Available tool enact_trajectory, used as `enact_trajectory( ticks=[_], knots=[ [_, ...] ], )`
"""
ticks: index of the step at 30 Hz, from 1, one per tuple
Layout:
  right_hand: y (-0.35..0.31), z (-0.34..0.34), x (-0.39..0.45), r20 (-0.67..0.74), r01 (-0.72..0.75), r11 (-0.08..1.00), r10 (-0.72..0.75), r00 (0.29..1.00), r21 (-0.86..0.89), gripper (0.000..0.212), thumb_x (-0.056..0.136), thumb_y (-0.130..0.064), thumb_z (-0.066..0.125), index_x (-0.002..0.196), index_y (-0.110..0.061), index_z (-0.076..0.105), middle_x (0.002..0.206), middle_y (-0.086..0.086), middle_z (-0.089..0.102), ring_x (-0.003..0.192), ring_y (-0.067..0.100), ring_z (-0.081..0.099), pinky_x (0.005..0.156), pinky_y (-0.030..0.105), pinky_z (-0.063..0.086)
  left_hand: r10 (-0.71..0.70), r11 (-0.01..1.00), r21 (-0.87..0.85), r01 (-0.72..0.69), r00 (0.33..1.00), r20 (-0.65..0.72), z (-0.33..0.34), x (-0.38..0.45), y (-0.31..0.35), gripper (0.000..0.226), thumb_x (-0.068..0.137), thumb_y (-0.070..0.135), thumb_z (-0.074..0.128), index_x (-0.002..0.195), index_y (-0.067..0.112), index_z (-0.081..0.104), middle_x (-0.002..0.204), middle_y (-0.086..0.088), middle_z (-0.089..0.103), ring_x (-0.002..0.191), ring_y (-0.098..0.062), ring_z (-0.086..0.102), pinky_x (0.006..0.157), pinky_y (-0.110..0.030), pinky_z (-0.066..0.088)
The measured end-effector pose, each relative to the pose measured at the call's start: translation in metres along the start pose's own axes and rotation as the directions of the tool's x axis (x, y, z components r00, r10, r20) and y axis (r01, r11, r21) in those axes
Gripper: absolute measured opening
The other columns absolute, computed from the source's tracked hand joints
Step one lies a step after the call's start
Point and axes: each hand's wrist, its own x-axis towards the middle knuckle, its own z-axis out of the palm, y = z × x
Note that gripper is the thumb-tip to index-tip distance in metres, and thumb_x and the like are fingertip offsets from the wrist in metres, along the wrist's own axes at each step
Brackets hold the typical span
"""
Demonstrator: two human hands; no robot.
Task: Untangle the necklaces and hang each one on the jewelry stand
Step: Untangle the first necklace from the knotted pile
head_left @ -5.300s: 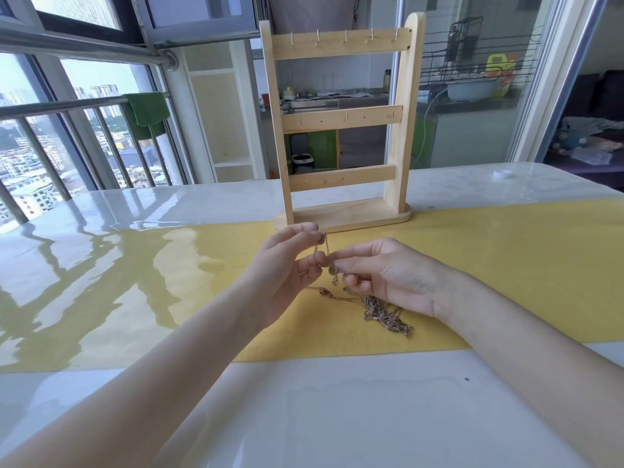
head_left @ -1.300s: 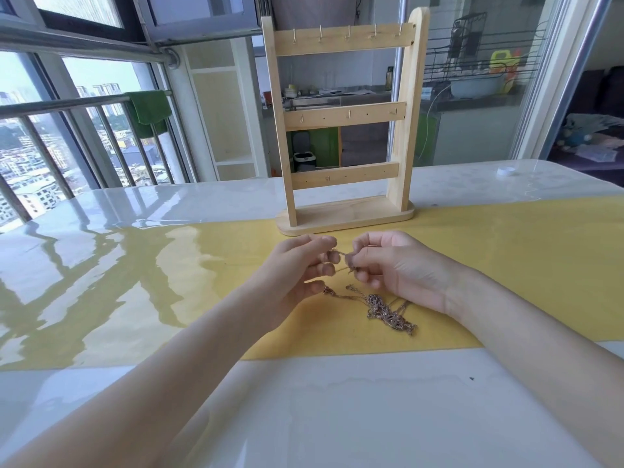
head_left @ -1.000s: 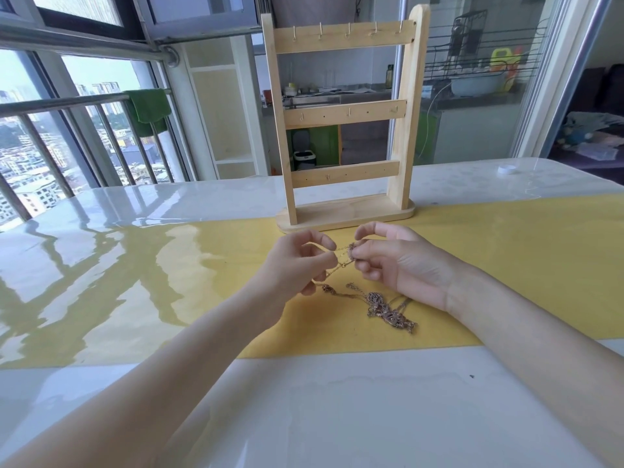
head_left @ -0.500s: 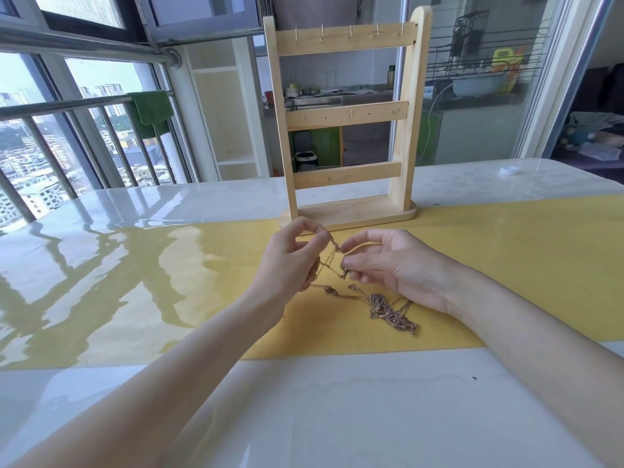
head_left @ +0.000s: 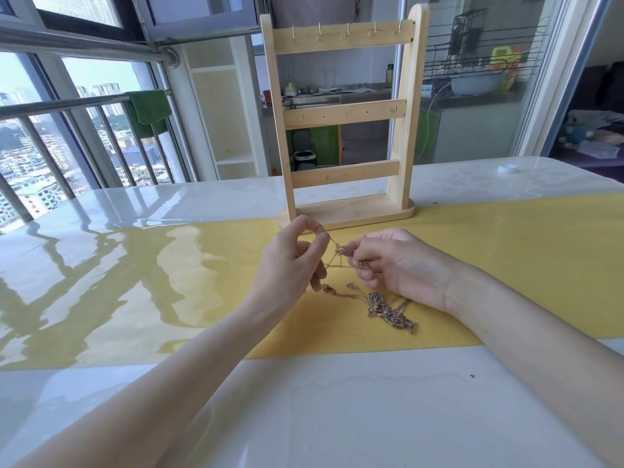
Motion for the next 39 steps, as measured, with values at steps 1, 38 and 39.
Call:
enact_trajectory(
  ticks=[1,38,39],
  knots=[
    [0.0,0.0,0.0,0.01,0.004,1.0,-0.004,1.0,0.018,0.012,0.087,0.006,0.053,0.096,-0.001,0.058,0.064,0.005,0.047,0.05,0.01,0.041,0.044,0.019,0.035,0.008,1.0,0.009,-0.008,1.0,-0.006,0.0,0.0,0.001,0.013,0.097,0.019,0.05,0.085,0.016,0.052,0.047,0.003,0.054,0.038,-0.01,0.046,0.041,-0.014,0.034],
    [0.005,-0.001,0.002,-0.208,0.184,0.962,-0.141,0.968,0.204,0.019,0.065,-0.007,0.07,0.085,-0.005,0.07,0.074,0.002,0.068,0.069,0.01,0.056,0.061,0.019,0.045,0.051,0.995,0.094,-0.047,0.998,-0.046,0.001,0.001,-0.002,0.02,0.096,0.021,0.051,0.077,0.023,0.049,0.044,0.006,0.051,0.035,-0.004,0.037,0.042,-0.014,0.034],
    [0.005,-0.001,0.002,-0.219,0.177,0.967,-0.136,0.966,0.18,0.015,0.069,-0.005,0.069,0.085,-0.005,0.07,0.074,0.003,0.069,0.068,0.01,0.057,0.06,0.019,0.046,0.046,0.994,0.098,-0.041,0.998,-0.046,0.001,0.001,-0.002,0.019,0.096,0.021,0.051,0.077,0.022,0.049,0.044,0.006,0.051,0.034,-0.004,0.037,0.042,-0.015,0.034]
  ],
)
